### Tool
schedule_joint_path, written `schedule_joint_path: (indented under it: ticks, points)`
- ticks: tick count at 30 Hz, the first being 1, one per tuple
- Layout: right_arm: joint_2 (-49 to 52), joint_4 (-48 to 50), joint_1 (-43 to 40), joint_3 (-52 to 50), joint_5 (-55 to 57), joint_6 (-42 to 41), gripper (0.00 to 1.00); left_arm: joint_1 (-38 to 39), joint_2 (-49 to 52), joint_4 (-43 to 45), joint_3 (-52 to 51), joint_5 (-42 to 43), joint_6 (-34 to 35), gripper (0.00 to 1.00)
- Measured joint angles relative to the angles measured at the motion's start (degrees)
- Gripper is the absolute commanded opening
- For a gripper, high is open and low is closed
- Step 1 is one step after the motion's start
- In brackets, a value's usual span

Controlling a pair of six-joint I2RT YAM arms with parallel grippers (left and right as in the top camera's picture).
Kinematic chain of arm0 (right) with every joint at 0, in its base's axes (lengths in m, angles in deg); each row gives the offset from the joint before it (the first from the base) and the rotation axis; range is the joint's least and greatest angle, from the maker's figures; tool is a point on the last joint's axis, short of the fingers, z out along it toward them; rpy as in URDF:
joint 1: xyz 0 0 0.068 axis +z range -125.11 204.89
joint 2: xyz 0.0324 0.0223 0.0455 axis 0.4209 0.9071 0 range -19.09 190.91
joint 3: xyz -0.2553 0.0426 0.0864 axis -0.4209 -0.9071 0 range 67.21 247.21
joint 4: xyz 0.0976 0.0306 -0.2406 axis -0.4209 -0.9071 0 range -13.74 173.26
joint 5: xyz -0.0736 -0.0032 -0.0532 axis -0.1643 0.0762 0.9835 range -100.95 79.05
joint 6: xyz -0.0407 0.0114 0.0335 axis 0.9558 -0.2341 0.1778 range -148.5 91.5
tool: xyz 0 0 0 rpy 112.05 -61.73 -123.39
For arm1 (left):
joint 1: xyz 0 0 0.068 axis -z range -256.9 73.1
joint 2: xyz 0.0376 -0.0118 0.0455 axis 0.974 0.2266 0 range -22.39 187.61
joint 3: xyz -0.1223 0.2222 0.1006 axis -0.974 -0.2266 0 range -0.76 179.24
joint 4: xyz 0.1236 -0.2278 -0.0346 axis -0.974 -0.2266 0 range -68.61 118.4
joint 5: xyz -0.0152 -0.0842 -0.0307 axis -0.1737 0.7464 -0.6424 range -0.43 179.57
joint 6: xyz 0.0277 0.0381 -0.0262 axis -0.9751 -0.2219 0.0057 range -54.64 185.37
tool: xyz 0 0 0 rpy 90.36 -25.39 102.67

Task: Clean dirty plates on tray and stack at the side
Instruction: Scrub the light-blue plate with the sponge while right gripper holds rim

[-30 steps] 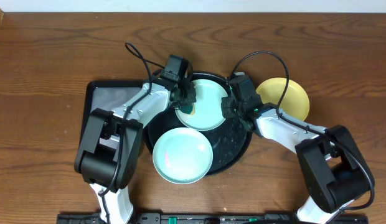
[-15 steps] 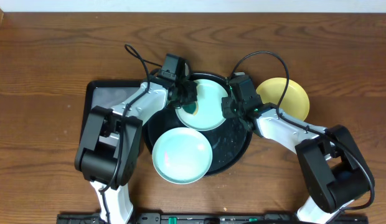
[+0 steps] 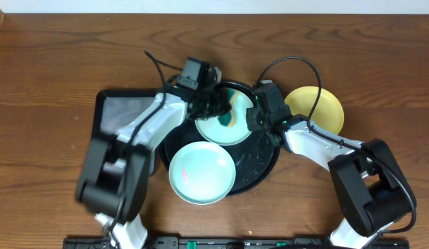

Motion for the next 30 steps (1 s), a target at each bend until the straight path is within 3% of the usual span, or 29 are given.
schedule_joint_path:
  ticks: [5,9,16,30]
  points:
    - [0.0,0.04,0.0,0.0,-0.02,-0.02,0.01,0.04,-11.19,-0.04,0.26,-1.44,0.02,0.08]
    - [0.0,0.07,0.0,0.0,-0.04,0.0,0.01,0.04,-14.08,-0.98,1.03,-5.51,0.0,0.08]
    - [0.0,0.13,0.0,0.0,-0.04,0.0,0.01,0.04,-10.03,-2.82,0.94,-14.05,-0.07,0.08]
    - [0.0,0.33,0.0,0.0,-0.07,-0.02,0.01,0.04,2.58,0.92,0.74,-21.18,-3.3,0.08]
